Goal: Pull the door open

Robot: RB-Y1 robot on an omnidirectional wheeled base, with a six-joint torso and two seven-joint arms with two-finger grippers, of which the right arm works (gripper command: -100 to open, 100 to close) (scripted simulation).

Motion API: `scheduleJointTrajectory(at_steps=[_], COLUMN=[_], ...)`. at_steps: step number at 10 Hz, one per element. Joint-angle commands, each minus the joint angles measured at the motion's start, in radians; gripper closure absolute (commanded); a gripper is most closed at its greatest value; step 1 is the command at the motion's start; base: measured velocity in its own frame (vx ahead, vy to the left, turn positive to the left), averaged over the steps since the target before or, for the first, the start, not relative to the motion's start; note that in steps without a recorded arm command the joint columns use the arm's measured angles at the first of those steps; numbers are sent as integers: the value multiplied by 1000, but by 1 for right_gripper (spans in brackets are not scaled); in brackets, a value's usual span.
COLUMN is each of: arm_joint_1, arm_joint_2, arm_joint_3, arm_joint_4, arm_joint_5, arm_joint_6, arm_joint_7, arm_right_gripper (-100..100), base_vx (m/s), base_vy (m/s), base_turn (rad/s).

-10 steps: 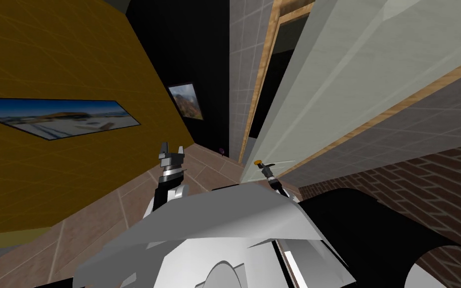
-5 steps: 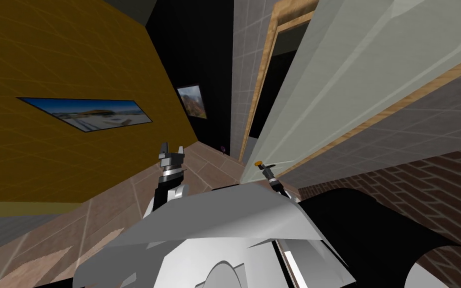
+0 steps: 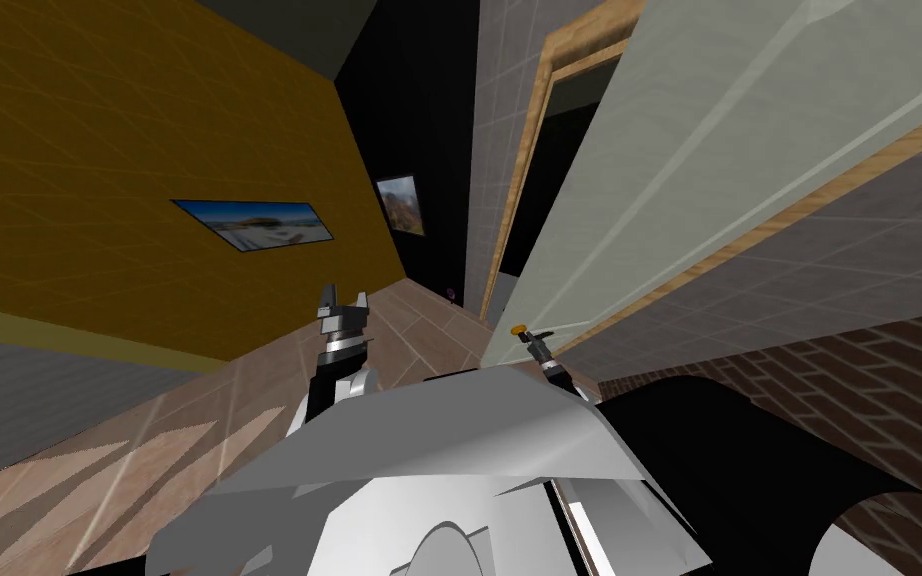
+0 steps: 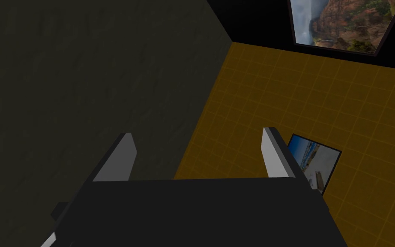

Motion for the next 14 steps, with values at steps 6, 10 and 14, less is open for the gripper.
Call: scheduleJointTrajectory(at_steps=[6,10,14], arm_joint_1=[21,23,24], arm_joint_2=[-19,-30,-40], arm_joint_3=[9,14,20], arm_joint_4=[20,54,85], arm_joint_5=[0,0,0], arm_joint_6=[-52,-95,-134], arm_joint_7=[-16,-23,-30], arm_right_gripper=[100,100,100], base_vx=[-180,-204,-211], base_vy=[-48,-64,-69], base_turn=[139,153,161])
